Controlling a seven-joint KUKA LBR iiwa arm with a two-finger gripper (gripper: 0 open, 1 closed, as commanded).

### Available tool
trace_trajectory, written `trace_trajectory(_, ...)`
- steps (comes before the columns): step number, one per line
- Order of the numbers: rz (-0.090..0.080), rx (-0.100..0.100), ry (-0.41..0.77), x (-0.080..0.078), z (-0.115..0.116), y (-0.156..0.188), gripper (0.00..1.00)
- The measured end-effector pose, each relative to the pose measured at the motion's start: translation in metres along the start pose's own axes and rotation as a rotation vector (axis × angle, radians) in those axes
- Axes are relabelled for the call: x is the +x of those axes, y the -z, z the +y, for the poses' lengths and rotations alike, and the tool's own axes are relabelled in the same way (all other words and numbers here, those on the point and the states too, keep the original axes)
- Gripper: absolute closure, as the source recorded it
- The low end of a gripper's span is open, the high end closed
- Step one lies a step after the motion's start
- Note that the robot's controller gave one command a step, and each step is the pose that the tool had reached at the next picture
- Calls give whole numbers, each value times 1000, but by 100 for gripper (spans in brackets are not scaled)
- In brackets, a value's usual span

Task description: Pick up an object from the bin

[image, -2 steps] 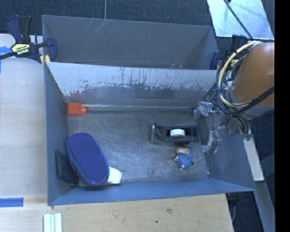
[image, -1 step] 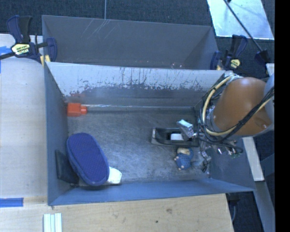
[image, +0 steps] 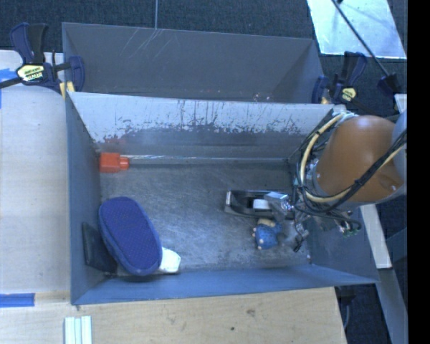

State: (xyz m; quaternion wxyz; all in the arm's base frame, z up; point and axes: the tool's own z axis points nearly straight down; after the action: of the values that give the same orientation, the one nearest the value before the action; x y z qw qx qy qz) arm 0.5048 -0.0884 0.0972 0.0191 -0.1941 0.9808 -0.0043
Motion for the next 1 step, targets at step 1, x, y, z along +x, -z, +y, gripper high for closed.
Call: trace_trajectory(1,29,-14,31,-41,31,104,100)
